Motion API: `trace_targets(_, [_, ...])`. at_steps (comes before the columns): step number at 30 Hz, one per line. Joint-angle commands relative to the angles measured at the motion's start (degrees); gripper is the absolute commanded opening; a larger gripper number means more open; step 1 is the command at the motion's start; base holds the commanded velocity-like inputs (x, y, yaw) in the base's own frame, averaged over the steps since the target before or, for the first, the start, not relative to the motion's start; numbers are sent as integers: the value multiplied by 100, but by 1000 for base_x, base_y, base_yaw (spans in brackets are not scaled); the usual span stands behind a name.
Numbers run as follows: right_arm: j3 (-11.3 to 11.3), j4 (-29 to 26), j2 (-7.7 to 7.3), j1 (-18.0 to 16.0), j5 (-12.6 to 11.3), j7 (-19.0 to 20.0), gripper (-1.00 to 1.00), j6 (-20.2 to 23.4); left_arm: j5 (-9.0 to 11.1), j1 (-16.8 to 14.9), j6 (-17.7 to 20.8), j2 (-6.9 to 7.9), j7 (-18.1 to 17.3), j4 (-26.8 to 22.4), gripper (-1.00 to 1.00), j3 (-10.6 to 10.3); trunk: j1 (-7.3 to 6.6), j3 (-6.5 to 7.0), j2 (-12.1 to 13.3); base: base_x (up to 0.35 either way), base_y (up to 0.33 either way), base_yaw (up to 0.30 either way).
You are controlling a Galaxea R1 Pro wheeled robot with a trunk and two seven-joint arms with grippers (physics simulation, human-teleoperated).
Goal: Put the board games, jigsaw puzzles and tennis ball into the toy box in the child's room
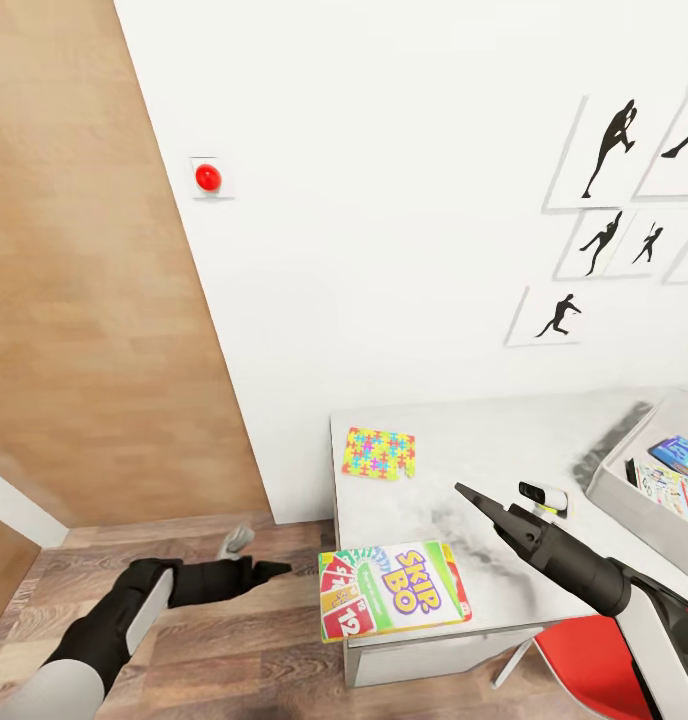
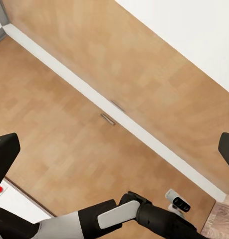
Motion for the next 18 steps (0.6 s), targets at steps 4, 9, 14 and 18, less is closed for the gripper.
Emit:
trace_targets(4, [0,-1,-1,-4,-27,-2,100,38,36,-3,6,5,-2,-1,100,-57,3,-10,-11,0,0,0])
trace_targets(9, [5,-1,-1,-4,-28,-2,100,38,40,-2,-16,16,-49,-1,100,-72,91,-82,-171,0,0,0])
trace_targets(14, [2,-1,-1,-4,-29,-2,100,38,38,-2,-26,17,-214,-1,100,-86,135,-118,-251,0,0,0])
trace_targets(18, [2,-1,-1,-4,-29,-2,100,38,37,-4,-31,9,-305,-2,100,-118,135,-118,-251,0,0,0])
